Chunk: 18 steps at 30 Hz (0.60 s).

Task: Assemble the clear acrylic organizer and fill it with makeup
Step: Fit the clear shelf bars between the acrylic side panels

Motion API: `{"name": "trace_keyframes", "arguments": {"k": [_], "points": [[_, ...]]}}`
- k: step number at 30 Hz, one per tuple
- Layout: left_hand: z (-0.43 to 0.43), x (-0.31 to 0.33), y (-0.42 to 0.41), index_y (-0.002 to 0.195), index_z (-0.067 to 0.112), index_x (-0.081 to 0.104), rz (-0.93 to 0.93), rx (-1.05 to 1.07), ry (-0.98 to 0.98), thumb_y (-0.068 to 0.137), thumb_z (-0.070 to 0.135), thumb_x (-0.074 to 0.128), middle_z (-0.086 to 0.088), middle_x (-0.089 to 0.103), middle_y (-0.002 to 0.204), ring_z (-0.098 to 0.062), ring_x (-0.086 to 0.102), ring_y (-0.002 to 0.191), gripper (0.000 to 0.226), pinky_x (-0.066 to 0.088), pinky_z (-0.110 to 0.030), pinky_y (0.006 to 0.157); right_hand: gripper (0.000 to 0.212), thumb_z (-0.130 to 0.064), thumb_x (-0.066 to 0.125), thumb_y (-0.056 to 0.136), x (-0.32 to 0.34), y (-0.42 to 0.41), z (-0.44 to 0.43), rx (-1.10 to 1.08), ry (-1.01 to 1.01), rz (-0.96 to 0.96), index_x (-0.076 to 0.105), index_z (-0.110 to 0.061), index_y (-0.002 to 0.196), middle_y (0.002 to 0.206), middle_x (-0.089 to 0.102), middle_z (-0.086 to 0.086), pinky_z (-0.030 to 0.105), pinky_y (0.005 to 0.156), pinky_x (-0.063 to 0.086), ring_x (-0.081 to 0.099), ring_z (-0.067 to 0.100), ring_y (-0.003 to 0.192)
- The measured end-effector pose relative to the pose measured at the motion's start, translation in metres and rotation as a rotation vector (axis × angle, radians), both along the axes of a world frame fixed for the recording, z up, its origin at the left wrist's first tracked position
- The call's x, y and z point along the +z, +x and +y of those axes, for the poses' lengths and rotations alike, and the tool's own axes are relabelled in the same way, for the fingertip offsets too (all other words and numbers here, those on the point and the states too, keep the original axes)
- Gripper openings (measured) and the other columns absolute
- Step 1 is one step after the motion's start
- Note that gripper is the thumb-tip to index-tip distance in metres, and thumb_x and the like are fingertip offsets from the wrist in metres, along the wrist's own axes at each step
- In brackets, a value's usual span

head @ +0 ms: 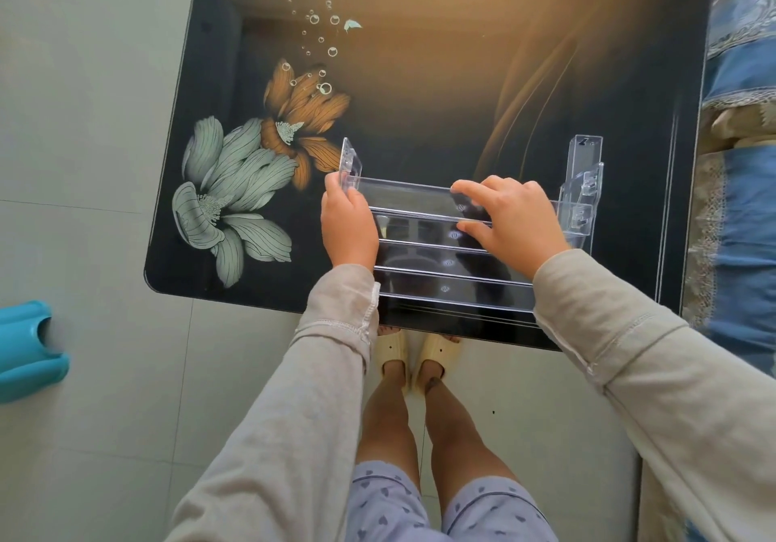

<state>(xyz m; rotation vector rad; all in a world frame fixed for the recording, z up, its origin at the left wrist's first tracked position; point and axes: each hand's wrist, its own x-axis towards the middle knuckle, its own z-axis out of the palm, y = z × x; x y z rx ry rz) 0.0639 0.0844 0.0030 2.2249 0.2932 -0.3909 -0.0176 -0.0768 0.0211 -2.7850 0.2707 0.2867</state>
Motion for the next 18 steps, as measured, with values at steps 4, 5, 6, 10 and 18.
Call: {"name": "trace_keyframes", "arguments": {"k": [4,5,6,10,18], "points": [[-0.006,0.001,-0.006,0.13,0.01,0.044,-0.04,0.038,0.107,0.095,0.013,0.034,-0.015,0.056,0.124,-0.029,0.05,0.111,0.036,0.041,-0.041,0.089,0.047,-0.035,0.056,0.088,0.0,-0.004,-0.001,-0.009,-0.027,0.034,0.045,-0.026,0.132,0.117,0.06,0.005,0.039,0.097,0.033,0.051,0.027,0.111],[-0.005,0.001,-0.01,0.134,0.012,0.041,-0.088,0.046,0.172,0.094,0.016,0.038,-0.014,0.053,0.129,-0.029,0.047,0.117,0.04,0.039,-0.044,0.095,0.051,-0.034,0.058,0.086,0.001,-0.006,0.0,-0.008,-0.029,0.036,0.043,-0.025,0.135,0.124,0.057,0.005,0.039,0.103,0.029,0.047,0.026,0.118],[-0.004,0.002,-0.016,0.137,0.013,0.038,-0.156,0.043,0.234,0.093,0.02,0.041,-0.014,0.049,0.134,-0.029,0.044,0.123,0.045,0.036,-0.046,0.101,0.056,-0.033,0.061,0.084,0.003,-0.01,0.0,-0.015,-0.023,0.025,0.042,-0.024,0.137,0.13,0.053,0.005,0.04,0.108,0.025,0.043,0.026,0.124],[-0.007,0.005,-0.04,0.138,0.007,0.039,-0.441,-0.08,0.32,0.085,0.02,0.05,-0.014,0.046,0.139,-0.031,0.04,0.132,0.055,0.021,-0.056,0.111,0.049,-0.021,0.067,0.08,0.011,-0.04,-0.002,-0.213,0.066,-0.196,0.054,-0.011,0.126,0.13,0.054,0.013,0.049,0.109,0.03,0.044,0.033,0.127],[-0.086,0.013,-0.079,0.1,0.007,0.071,-0.763,-0.85,0.203,0.072,0.008,0.07,-0.013,0.071,0.105,-0.033,0.065,0.104,0.028,0.044,-0.052,0.097,0.037,-0.007,0.062,0.082,0.01,-0.091,-0.026,-0.857,0.283,-0.294,0.054,-0.003,0.118,0.117,0.056,0.016,0.021,0.09,0.036,0.051,0.028,0.108]]}}
